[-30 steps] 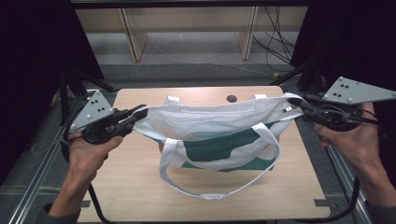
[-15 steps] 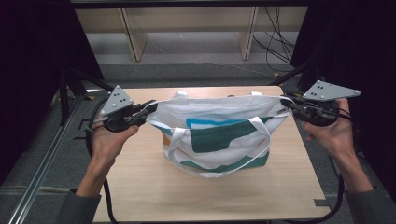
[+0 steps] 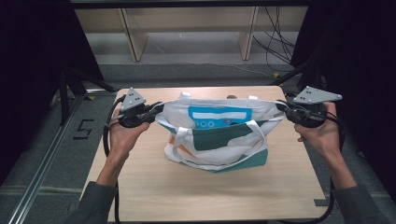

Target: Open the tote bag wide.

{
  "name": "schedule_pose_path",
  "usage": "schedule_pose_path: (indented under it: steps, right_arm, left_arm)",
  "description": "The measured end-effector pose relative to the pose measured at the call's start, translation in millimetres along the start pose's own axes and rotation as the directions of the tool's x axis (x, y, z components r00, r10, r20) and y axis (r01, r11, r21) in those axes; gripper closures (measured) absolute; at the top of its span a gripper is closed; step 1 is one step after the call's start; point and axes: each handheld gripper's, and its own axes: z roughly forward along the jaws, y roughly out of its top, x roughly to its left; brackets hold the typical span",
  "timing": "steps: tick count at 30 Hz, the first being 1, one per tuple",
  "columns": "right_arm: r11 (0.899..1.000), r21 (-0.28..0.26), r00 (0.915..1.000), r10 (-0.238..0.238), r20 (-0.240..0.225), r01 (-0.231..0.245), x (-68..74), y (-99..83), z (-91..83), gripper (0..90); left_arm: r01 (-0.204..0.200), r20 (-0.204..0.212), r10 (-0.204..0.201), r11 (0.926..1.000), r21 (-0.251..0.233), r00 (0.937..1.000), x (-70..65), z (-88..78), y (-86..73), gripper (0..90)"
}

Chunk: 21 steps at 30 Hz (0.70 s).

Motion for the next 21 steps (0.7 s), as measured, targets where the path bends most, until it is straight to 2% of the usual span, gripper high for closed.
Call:
schedule_pose_path:
  steps: [1,2,3,5,6,7,8,9,11,12,13,15,18,19,20,21]
  right_arm:
    - [1.000,-0.004,1.0000,-0.006,0.003,0.006,-1.1,-0.8,1.5,88.1]
    - [1.000,0.009,0.9999,0.010,-0.008,-0.010,-0.8,-1.4,2.7,88.1]
    - [1.000,0.015,0.9998,0.020,0.003,-0.020,-1.7,-2.2,6.3,88.1]
    - [1.000,0.006,0.9999,0.009,0.011,-0.009,-4.3,-2.6,8.7,88.1]
    - [1.000,0.013,0.9997,0.025,0.005,-0.025,-4.6,-3.4,10.6,88.0]
    - [0.999,0.021,0.9993,0.038,0.004,-0.038,-6.9,-4.4,13.2,88.0]
    - [0.999,0.021,0.9993,0.038,0.004,-0.038,-6.9,-4.4,13.2,88.0]
    - [0.998,-0.001,0.9980,0.063,-0.004,-0.063,-9.6,-3.6,12.6,88.0]
    - [0.998,-0.009,0.9975,0.070,-0.003,-0.070,-10.7,-2.3,11.4,87.9]
    - [0.996,-0.001,0.9958,0.092,-0.007,-0.092,-10.8,-0.8,10.7,87.9]
    - [0.996,0.005,0.9956,0.094,-0.005,-0.094,-11.8,-0.8,11.5,87.9]
    - [0.991,0.011,0.9905,0.136,0.025,-0.136,-14.1,-3.8,19.8,87.8]
    - [0.992,0.042,0.9920,0.120,0.039,-0.122,-16.7,-8.2,25.1,87.8]
    - [0.989,0.079,0.9913,0.117,0.061,-0.121,-14.7,-14.4,30.1,87.9]
    - [0.989,0.079,0.9913,0.117,0.061,-0.121,-14.7,-14.4,30.1,87.9]
    - [0.988,0.091,0.9911,0.119,0.059,-0.124,-15.6,-22.2,34.6,87.9]
  left_arm:
    - [0.001,-0.002,-0.001,1.0000,0.000,1.0000,1.3,2.4,-1.1,84.7]
    - [0.003,-0.004,-0.003,1.0000,0.007,1.0000,1.7,4.9,-1.9,84.7]
    - [0.014,0.000,-0.014,0.9999,0.008,0.9999,2.1,10.4,-2.7,84.8]
    - [0.026,0.001,-0.026,0.9996,0.007,0.9997,2.4,12.1,-3.0,84.8]
    - [0.033,0.006,-0.033,0.9994,0.003,0.9994,2.5,13.2,-3.0,84.8]
    - [0.086,0.029,-0.085,0.9961,-0.022,0.9960,1.5,12.6,-0.6,84.8]
    - [0.086,0.029,-0.085,0.9961,-0.022,0.9960,1.5,12.6,-0.6,84.8]
    - [0.091,0.042,-0.090,0.9950,-0.040,0.9951,1.3,12.2,2.3,84.7]
    - [0.052,0.027,-0.051,0.9981,-0.034,0.9983,-3.0,12.7,8.5,84.7]
    - [0.044,0.021,-0.043,0.9986,-0.029,0.9989,-4.6,13.7,10.0,84.7]
    - [0.049,0.021,-0.049,0.9985,-0.025,0.9986,-5.7,15.5,11.1,84.6]
    - [0.079,0.029,-0.078,0.9960,-0.043,0.9966,-1.6,23.8,9.4,84.7]
    - [0.084,0.028,-0.084,0.9960,-0.030,0.9961,-0.4,29.6,4.2,84.8]
    - [0.094,0.031,-0.093,0.9956,-0.009,0.9952,0.8,34.2,-1.3,84.5]
    - [0.094,0.031,-0.093,0.9956,-0.009,0.9952,0.8,34.2,-1.3,84.1]
    - [0.105,0.040,-0.104,0.9945,-0.004,0.9938,1.9,36.5,-3.8,84.0]
